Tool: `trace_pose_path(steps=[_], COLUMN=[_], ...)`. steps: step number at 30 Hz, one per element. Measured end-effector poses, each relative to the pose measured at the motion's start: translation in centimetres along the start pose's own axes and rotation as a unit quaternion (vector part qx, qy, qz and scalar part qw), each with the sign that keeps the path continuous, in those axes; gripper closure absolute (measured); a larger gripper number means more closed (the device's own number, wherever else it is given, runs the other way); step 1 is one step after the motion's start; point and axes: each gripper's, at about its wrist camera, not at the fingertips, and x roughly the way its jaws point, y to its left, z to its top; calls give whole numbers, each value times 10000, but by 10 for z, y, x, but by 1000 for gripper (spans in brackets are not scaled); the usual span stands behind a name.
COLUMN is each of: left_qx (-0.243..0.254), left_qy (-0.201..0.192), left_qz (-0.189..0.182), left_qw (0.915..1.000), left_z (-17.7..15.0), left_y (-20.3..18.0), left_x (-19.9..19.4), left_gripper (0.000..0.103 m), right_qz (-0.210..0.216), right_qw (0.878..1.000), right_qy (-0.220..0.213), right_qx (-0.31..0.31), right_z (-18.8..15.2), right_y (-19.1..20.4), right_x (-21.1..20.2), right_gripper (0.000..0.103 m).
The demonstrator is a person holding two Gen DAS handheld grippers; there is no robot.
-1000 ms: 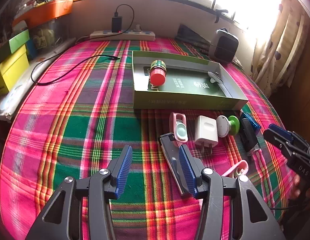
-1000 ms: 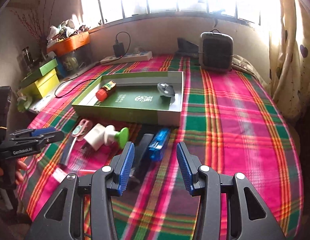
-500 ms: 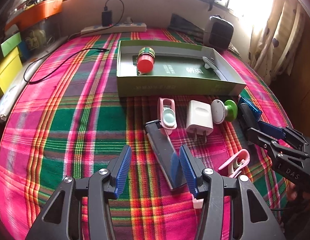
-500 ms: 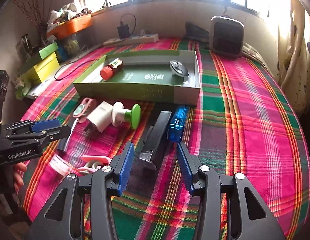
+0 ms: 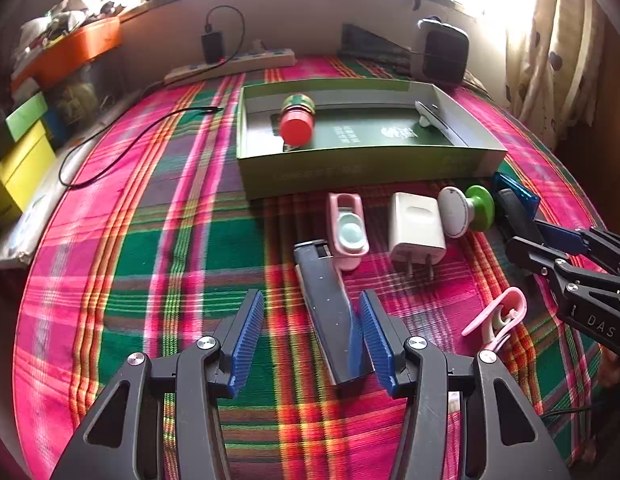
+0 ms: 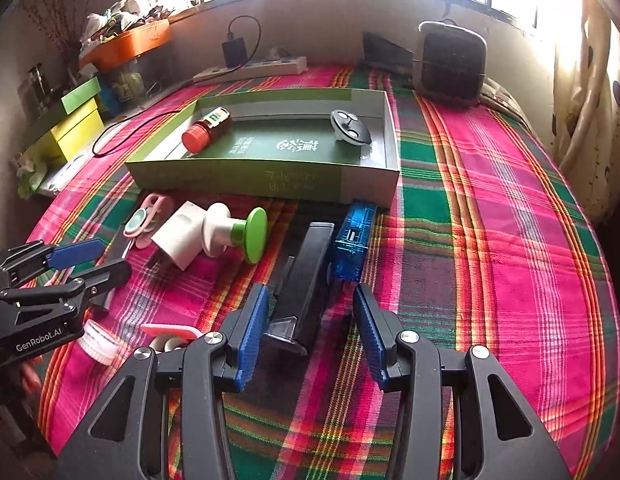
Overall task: Organize rigid objects
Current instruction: 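Move both tools back out of the tray toward the black items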
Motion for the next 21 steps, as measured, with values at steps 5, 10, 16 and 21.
trace_pose_path(steps=[5, 10, 16, 21], left_qx=[-118, -151, -284, -292], left_qy=[-25, -88, -146, -182], left_qz=[65, 143, 248, 242], left_qw=[9999, 9997, 9992, 9991], left_z=[-1, 1, 3, 3], left_y=[11, 17, 31, 33], left_x=[-1, 2, 4, 5], left_gripper=[54, 54, 54, 54], right_qz=[-148, -187, -176, -139], right_qw=[9999, 9998, 9997, 9998], right_qy=[-35, -89, -132, -82], right_qx=[-22, -17, -93, -137], right_z=[-2, -6, -9, -7], right_y=[-2, -2, 1, 5], right_x=[-4, -9, -13, -9], right_gripper=[58, 58, 71, 71])
